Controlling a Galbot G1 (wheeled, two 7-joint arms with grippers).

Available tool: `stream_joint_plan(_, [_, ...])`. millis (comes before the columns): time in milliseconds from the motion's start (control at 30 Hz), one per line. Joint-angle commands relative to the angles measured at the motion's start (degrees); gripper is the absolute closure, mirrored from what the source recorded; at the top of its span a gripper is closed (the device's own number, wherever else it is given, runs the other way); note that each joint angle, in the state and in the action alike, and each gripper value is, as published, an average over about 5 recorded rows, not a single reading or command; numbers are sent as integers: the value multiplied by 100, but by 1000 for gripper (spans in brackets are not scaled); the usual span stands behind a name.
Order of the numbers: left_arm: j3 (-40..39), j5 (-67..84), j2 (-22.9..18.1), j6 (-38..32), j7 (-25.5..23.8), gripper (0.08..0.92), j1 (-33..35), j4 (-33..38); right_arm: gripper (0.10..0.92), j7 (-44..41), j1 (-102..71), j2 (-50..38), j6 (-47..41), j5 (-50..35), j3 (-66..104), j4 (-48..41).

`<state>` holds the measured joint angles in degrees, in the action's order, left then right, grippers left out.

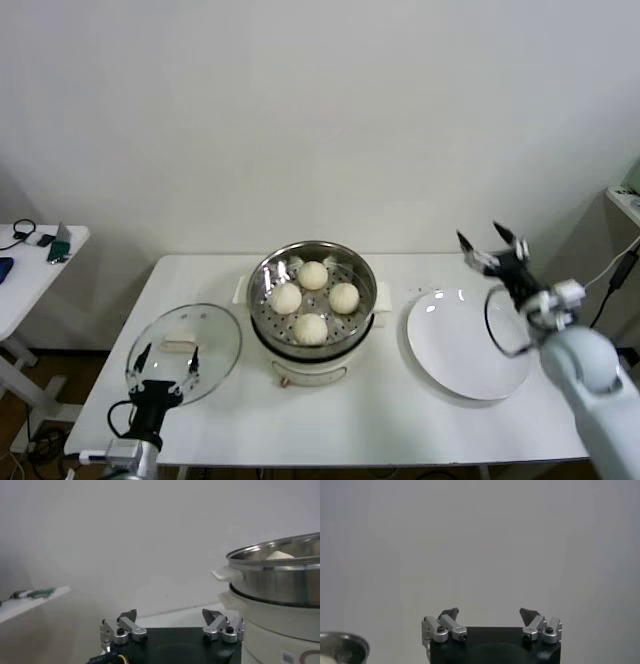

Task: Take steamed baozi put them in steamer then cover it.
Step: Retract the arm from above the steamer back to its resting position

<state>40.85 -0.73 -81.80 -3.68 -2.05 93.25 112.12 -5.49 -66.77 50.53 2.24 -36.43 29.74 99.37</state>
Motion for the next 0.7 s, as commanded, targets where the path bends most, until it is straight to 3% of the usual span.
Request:
stream_joint_plan(33, [7,-442,199,-83,87,177,-63,-11,203,-148,-2641,1714,1546,630,1440,418])
stream_joint_plan(467, [-13,-1308,332,-184,378,177,-114,144,203,-161,-3097,2717,2572,1131,1072,531])
stream_joint_plan(700, [100,-3756,824,-478,1051,177,-197,-38,203,-68,-3175,2797,2619,1172,1000,481])
